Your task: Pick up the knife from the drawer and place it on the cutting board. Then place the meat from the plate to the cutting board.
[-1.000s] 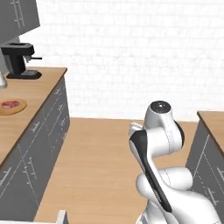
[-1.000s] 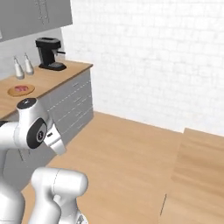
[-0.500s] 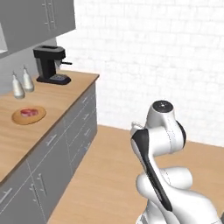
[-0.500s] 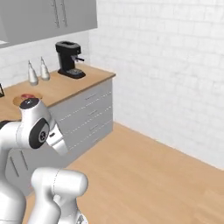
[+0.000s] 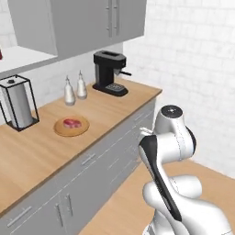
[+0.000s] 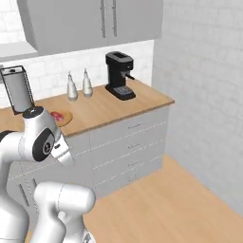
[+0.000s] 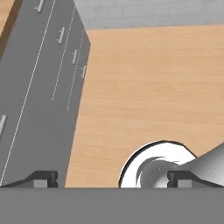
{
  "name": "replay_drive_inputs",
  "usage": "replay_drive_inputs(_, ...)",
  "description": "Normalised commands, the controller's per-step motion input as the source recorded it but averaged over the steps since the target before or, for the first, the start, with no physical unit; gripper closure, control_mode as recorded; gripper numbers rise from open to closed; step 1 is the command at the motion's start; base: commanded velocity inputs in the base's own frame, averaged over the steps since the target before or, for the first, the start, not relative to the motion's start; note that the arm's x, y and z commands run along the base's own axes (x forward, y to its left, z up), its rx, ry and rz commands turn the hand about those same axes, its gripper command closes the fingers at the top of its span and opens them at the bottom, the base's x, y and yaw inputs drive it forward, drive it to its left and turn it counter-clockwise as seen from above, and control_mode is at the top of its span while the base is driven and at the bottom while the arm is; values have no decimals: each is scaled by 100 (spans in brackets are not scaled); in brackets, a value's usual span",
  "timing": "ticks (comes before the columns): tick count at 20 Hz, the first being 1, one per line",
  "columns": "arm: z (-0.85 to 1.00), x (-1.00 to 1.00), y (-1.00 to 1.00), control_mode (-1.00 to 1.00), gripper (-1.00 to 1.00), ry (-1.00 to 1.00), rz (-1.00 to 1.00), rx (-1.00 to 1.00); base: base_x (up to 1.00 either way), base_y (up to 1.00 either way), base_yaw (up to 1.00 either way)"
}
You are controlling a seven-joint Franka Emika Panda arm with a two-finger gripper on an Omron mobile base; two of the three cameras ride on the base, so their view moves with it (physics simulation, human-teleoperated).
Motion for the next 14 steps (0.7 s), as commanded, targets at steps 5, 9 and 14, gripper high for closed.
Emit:
replay_drive_inputs(5, 0, 0, 0, 100, -100, 0, 0, 0, 100, -5, 55)
replay_drive_inputs(9, 0, 0, 0, 100, -100, 0, 0, 0, 95, -15, 52)
replay_drive_inputs(14, 0, 0, 0, 100, -100, 0, 0, 0, 28, -58, 45)
